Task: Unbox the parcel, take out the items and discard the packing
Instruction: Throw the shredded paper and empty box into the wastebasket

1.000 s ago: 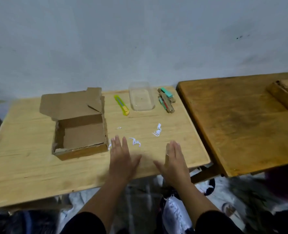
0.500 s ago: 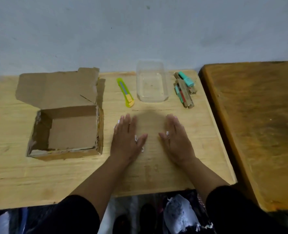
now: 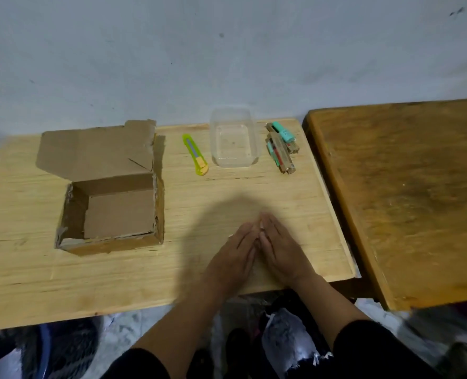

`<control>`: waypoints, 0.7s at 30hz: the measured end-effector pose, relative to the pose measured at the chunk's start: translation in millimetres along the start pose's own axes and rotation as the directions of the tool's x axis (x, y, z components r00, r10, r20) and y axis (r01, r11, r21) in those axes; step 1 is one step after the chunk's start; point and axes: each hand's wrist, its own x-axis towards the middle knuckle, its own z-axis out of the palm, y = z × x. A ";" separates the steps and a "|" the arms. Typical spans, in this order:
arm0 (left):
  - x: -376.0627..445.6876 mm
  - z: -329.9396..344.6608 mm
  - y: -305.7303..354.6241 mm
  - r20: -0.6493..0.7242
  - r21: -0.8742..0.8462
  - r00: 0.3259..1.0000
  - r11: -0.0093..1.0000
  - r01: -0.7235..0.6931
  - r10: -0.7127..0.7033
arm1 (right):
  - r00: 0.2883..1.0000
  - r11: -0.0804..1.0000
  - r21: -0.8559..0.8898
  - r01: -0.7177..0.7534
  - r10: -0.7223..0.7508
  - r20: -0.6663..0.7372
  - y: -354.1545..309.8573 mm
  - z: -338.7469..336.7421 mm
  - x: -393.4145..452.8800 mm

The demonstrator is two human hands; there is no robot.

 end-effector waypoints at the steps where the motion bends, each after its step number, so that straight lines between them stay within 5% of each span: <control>1: -4.0 -6.1 -0.9 -0.027 0.004 0.999 1.000 -0.024 0.024 | 0.999 1.000 -0.005 -0.007 0.007 -0.036 -2.2 -2.4 -5.3; 6: -26.8 -28.6 -25.1 -0.096 0.173 0.994 0.982 0.075 -0.059 | 0.993 0.998 -0.050 -0.024 0.019 -0.117 -10.2 -6.3 -26.0; 11: -47.0 -28.7 -46.9 -0.033 0.339 0.925 0.867 0.366 -0.378 | 0.997 0.990 -0.129 -0.049 0.041 -0.060 -9.0 14.3 -21.7; 21: -48.4 -27.0 -44.4 -0.066 0.350 0.923 0.857 0.378 -0.380 | 0.976 0.968 -0.198 0.154 -0.180 -0.120 -23.0 33.3 11.4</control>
